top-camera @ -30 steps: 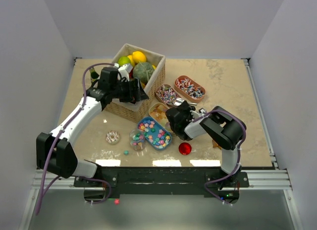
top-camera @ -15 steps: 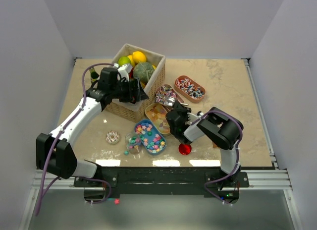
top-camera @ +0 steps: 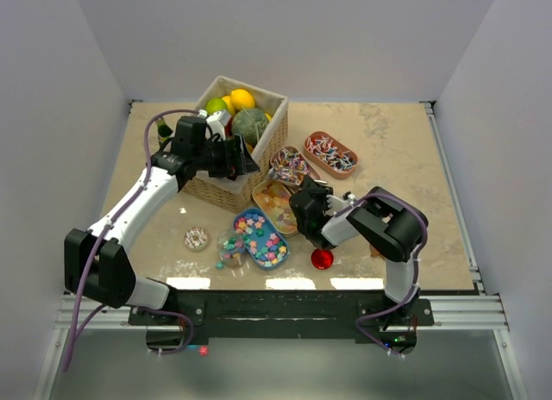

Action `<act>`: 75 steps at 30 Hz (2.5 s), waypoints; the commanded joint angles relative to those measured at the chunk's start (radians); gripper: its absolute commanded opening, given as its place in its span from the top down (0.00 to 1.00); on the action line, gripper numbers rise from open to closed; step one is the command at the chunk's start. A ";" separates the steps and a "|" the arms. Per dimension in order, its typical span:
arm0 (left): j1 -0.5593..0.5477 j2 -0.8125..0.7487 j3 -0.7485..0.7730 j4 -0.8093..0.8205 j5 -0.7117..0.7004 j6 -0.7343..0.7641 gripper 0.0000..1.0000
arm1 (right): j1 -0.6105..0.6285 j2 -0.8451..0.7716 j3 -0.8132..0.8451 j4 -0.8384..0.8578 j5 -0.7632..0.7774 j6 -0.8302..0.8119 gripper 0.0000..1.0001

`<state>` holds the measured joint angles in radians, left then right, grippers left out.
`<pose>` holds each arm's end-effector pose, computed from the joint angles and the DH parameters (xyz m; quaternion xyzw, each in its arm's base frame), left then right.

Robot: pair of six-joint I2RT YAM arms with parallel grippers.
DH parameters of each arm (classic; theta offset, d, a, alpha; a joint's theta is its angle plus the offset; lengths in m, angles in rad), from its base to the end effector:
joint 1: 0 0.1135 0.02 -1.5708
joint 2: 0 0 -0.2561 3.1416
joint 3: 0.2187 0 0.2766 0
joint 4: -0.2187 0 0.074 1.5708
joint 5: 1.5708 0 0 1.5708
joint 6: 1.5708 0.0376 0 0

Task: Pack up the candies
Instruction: Scoop the fake candies from the storage box, then place the fake candies in the packing bottle.

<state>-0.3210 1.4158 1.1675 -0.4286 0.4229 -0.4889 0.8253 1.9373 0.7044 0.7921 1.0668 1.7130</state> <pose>0.3190 -0.1223 0.2905 0.0165 0.8862 -0.3404 0.3138 0.2557 0.2284 0.0784 0.5582 0.5399 0.3126 0.5470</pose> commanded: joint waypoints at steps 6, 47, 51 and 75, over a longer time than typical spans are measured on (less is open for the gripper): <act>0.005 0.032 0.017 -0.048 -0.030 -0.022 0.07 | -0.020 -0.112 -0.078 -0.148 -0.039 -0.147 1.00; 0.008 -0.095 0.092 -0.180 -0.133 -0.013 0.06 | -0.132 -0.983 -0.108 -0.510 -0.621 -0.563 1.00; 0.008 -0.109 0.086 -0.196 -0.156 -0.010 0.06 | -0.106 -0.988 -0.152 -0.490 -0.666 -0.540 1.00; 0.022 -0.199 -0.049 -0.228 -0.211 -0.002 0.05 | 0.046 -0.755 -0.054 -0.271 -0.889 -0.655 1.00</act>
<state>-0.3141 1.2350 1.1332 -0.6247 0.2390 -0.5117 0.8555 1.1778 0.5678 0.4282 0.2142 1.1042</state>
